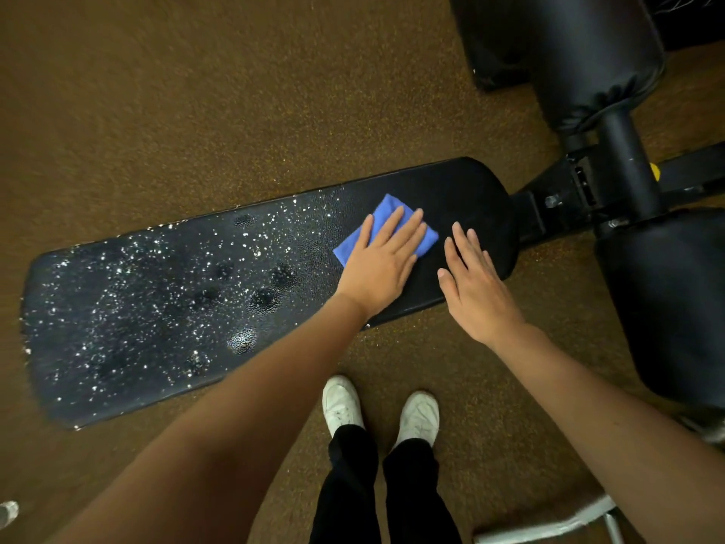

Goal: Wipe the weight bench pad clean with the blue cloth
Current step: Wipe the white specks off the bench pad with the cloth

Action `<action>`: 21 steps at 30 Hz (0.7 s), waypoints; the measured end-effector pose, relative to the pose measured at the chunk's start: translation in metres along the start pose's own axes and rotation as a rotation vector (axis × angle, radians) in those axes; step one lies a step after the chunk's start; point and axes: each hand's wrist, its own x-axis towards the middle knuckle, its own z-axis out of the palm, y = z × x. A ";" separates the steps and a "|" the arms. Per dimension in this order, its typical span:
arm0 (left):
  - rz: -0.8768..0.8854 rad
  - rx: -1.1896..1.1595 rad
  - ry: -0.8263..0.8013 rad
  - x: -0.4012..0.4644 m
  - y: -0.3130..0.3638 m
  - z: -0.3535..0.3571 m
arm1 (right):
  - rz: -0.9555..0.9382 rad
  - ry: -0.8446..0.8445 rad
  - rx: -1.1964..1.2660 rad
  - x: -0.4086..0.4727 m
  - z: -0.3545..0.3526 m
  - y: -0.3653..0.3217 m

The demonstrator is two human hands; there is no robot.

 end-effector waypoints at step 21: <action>0.061 0.130 0.069 -0.075 0.033 0.040 | 0.044 0.017 0.048 -0.009 0.007 -0.009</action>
